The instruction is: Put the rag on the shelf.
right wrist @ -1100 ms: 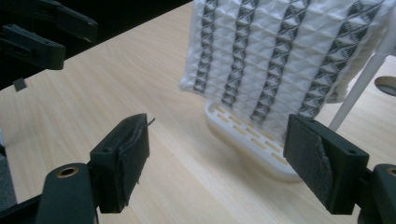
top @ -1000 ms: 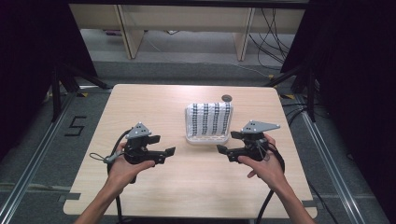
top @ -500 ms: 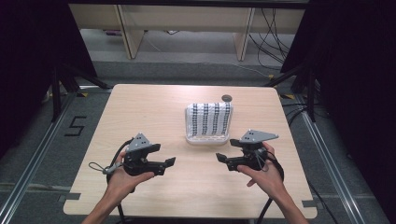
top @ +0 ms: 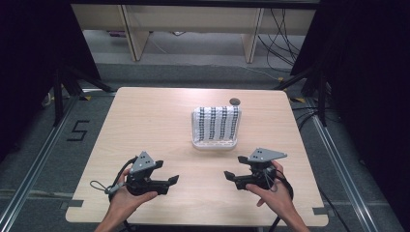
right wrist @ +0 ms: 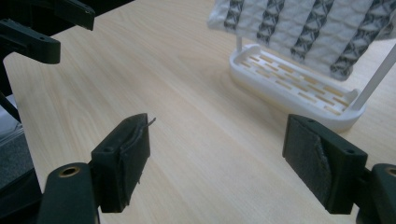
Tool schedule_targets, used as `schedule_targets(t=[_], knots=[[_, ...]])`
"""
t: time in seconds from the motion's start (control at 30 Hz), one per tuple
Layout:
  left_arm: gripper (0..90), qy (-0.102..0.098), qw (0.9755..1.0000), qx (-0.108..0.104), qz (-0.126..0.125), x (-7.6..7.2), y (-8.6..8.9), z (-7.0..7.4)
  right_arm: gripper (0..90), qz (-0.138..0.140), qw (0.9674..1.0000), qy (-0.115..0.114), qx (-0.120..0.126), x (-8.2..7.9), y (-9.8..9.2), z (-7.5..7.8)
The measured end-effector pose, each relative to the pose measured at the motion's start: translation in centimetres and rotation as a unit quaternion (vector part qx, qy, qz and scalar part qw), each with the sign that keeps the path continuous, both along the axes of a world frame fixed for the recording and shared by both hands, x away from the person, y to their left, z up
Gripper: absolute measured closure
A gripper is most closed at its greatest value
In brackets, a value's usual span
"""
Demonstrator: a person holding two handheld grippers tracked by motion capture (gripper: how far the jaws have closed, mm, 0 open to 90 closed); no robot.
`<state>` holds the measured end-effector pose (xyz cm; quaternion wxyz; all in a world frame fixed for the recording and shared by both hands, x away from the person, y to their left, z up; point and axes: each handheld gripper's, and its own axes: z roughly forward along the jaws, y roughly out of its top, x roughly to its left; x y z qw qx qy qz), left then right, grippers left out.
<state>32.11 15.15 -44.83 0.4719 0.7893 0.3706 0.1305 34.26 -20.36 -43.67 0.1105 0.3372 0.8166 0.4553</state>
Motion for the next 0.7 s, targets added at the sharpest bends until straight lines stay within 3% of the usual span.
schedule_targets(t=[0.03,0.33,0.47,0.5,0.53,0.6,0.7], knots=[[21.9,-0.001,1.0,0.001,0.003,-0.2,0.0,-0.1,24.3,-0.007,0.9999,0.011,0.001,-0.2,0.0,-0.2],[21.9,0.006,1.0,0.005,-0.001,-0.9,0.4,-1.5,24.3,-0.005,0.9998,0.001,-0.019,-0.6,-0.2,-1.8],[21.9,0.005,0.9999,0.015,0.001,-1.1,0.7,-2.0,24.3,-0.013,0.9996,0.015,-0.019,-1.3,-0.3,-2.3],[21.9,0.005,0.9999,0.013,0.001,-1.2,0.7,-2.2,24.3,-0.009,0.9995,0.001,-0.029,-1.2,-0.5,-2.5],[21.8,0.0,0.9999,0.015,0.001,-1.2,0.7,-2.3,24.3,-0.011,0.9995,0.004,-0.029,-1.4,-0.5,-2.6],[21.7,-0.006,0.9992,0.04,-0.002,-1.4,0.9,-2.3,24.2,-0.015,0.9994,0.009,-0.028,-1.7,-0.5,-3.0],[21.7,-0.004,0.9996,0.03,0.002,-1.8,0.9,-2.6,24.2,-0.009,0.9992,0.01,-0.037,-1.9,-0.6,-3.5]])
